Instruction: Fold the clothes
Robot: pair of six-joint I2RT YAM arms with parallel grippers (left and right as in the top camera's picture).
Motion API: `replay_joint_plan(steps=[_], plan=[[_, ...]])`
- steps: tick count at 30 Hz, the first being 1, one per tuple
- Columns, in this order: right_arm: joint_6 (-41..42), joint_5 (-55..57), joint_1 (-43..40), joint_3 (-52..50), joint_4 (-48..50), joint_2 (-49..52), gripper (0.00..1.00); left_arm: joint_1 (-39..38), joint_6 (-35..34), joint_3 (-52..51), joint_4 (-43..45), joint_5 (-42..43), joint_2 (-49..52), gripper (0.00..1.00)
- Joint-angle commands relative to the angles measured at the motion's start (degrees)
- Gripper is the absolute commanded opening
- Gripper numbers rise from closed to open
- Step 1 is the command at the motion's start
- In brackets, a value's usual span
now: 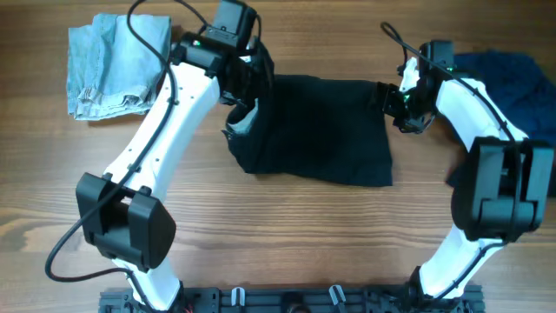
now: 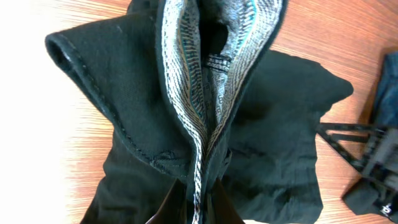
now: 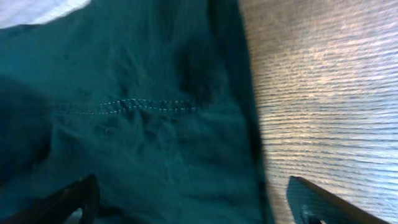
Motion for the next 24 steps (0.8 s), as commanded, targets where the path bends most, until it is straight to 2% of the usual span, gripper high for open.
replay_joint_plan(steps=[1, 8, 11, 17, 24], plan=[[0.9, 0.5, 0.1, 0.0, 0.0, 3.5, 0.94, -1.7, -2.1, 1.3, 1.4, 0.5, -1.8, 0.04], [0.7, -2.1, 0.2, 0.0, 0.1, 6.8, 0.93, -2.5, -2.3, 1.6, 1.9, 0.1, -3.6, 0.04], [0.4, -1.9, 0.2, 0.0, 0.0, 7.1, 0.96, -1.6, -2.2, 1.6, 1.2, -3.1, -6.2, 0.04], [-0.9, -1.9, 0.2, 0.0, -0.7, 7.1, 0.97, 1.8, -2.2, 1.6, -2.6, -7.7, -13.8, 0.04], [-0.8, -1.9, 0.2, 0.3, -1.3, 7.1, 0.99, 9.7, 0.2, 1.6, -10.0, -10.2, -15.0, 0.04]])
